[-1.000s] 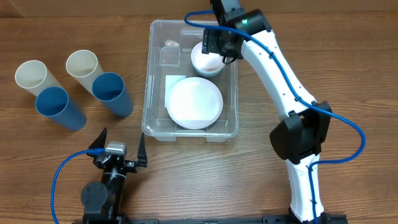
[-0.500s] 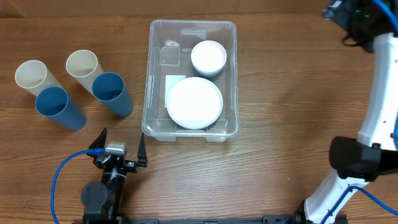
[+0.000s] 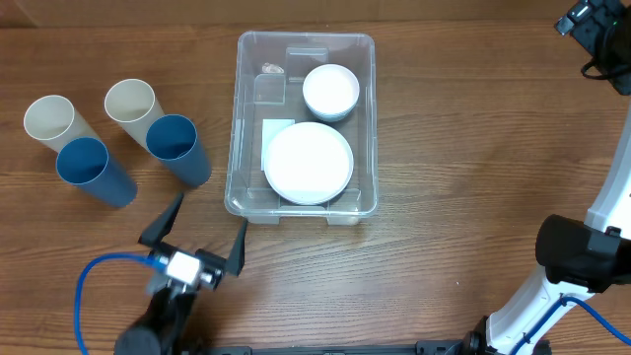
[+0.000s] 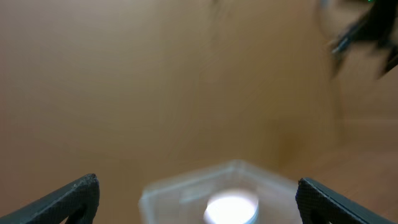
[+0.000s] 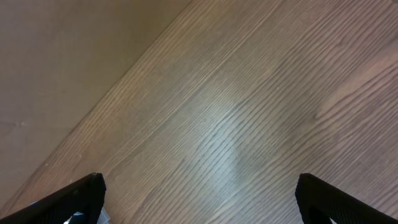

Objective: Pack container
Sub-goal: 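Release the pink bowl and raise the right gripper away, then move the left gripper to the blue cup and grasp it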

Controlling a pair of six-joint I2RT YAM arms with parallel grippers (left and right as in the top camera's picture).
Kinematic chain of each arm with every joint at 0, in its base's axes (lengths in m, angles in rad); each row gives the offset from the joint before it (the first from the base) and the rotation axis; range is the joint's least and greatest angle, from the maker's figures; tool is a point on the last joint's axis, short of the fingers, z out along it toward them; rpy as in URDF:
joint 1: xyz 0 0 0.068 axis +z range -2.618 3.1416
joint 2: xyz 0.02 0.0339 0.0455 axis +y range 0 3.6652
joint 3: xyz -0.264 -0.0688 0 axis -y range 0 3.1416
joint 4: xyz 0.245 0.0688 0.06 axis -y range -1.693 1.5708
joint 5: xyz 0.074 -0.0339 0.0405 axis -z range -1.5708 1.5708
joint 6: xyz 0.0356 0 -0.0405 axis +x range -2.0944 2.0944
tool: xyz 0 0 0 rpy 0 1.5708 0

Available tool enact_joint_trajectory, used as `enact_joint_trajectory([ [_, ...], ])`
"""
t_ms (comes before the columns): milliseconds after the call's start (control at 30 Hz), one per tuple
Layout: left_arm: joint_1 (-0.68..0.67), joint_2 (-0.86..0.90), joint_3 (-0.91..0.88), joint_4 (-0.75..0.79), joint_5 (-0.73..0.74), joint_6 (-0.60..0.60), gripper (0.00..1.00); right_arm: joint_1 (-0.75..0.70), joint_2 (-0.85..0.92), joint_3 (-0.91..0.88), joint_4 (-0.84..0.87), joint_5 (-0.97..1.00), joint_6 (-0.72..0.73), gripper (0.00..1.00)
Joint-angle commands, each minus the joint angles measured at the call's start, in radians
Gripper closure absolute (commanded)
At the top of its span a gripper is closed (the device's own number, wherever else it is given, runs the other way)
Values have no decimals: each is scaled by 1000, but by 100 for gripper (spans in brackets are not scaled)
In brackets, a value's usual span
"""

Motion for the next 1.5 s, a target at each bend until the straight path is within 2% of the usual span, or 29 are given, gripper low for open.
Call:
enact_joint_trajectory([
  [0,8,-10,98,-51,185,-177,0,2,-5,7,2,7,4,0],
  [100,8,12,295,-410,143,-138,0,2,-5,7,2,7,4,0],
  [200,8,137,545,-635,37,-132,0,2,-5,7,2,7,4,0],
  [233,8,211,641,-687,37,-109,0,2,-5,7,2,7,4,0],
  [267,8,344,801,-791,41,-67,0,2,-5,7,2,7,4,0],
  [333,8,519,1012,-984,32,36,0,2,-5,7,2,7,4,0],
  [400,8,731,1257,-1247,-64,146,0,2,-5,7,2,7,4,0],
  [467,8,916,1456,-1432,-116,146,0,2,-5,7,2,7,4,0],
  [567,8,1139,1686,-1653,-74,147,0,2,-5,7,2,7,4,0],
  [633,8,1238,1747,-1695,-45,146,0,2,-5,7,2,7,4,0],
  [800,8,1420,1753,-1700,-5,142,0,2,-5,7,2,7,4,0],
  [867,8,1466,1753,-1700,-63,110,0,2,-5,7,2,7,4,0],
  [1000,8,1562,1753,-1723,-273,-52,0,2,-5,7,2,7,4,0],
  [1233,8,1746,1752,-1730,-306,-51,1,2,-5,7,2,7,4,0],
  [1367,8,1841,1752,-1730,-320,-29,8,2,-5,7,2,7,4,0],
  [1400,8,1862,1752,-1730,-320,-29,12,2,-5,7,2,7,4,0],
  [1467,8,1885,1752,-1729,-320,-29,28,2,-5,7,2,7,4,0],
])
